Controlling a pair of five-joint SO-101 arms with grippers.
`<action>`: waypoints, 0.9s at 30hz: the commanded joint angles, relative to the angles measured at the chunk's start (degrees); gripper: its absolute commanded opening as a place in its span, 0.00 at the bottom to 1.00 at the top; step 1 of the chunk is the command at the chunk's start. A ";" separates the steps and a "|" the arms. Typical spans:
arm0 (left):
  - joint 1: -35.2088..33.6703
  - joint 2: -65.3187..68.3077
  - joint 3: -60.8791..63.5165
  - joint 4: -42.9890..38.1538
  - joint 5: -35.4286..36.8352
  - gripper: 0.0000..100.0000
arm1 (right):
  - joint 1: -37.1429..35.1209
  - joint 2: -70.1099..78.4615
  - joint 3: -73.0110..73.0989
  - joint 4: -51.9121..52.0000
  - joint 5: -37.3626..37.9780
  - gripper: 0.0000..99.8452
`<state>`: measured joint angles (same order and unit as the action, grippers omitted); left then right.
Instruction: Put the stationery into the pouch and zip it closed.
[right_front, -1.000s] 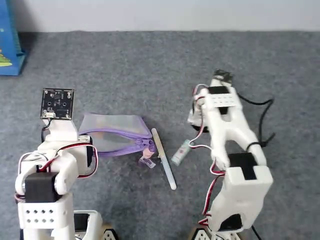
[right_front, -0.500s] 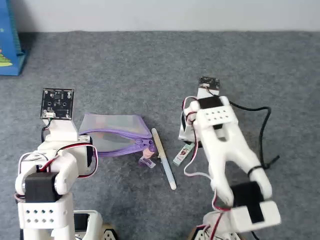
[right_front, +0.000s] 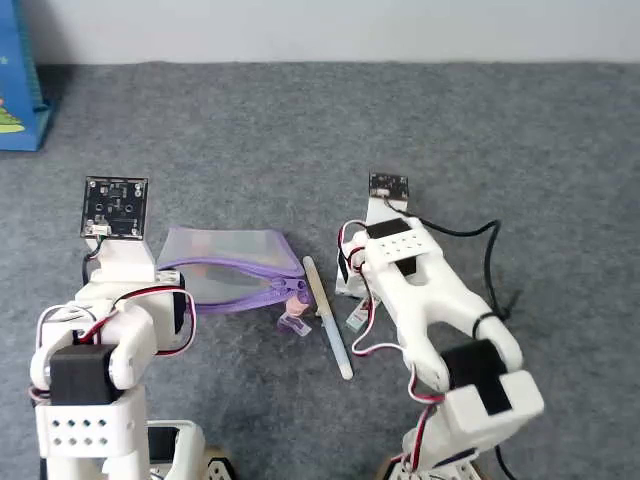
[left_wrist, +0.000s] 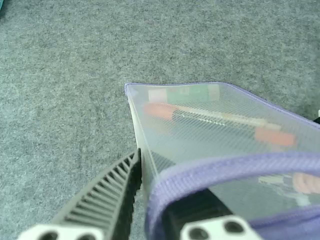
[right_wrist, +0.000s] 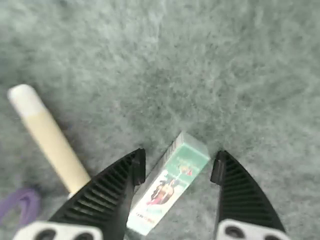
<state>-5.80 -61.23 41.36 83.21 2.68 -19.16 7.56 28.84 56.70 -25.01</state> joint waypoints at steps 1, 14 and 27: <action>0.09 0.44 -0.22 -1.49 0.44 0.01 | 2.95 0.40 -0.35 -0.92 -0.26 0.13; 0.09 0.44 -0.22 -1.49 0.44 0.01 | 6.81 -20.09 0.09 15.60 2.46 0.01; 0.09 0.44 -0.22 -1.49 0.44 0.01 | -1.19 -61.93 6.42 19.03 11.08 0.01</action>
<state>-5.80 -61.23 41.36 83.21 2.68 -17.23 -45.36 34.55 75.78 -14.99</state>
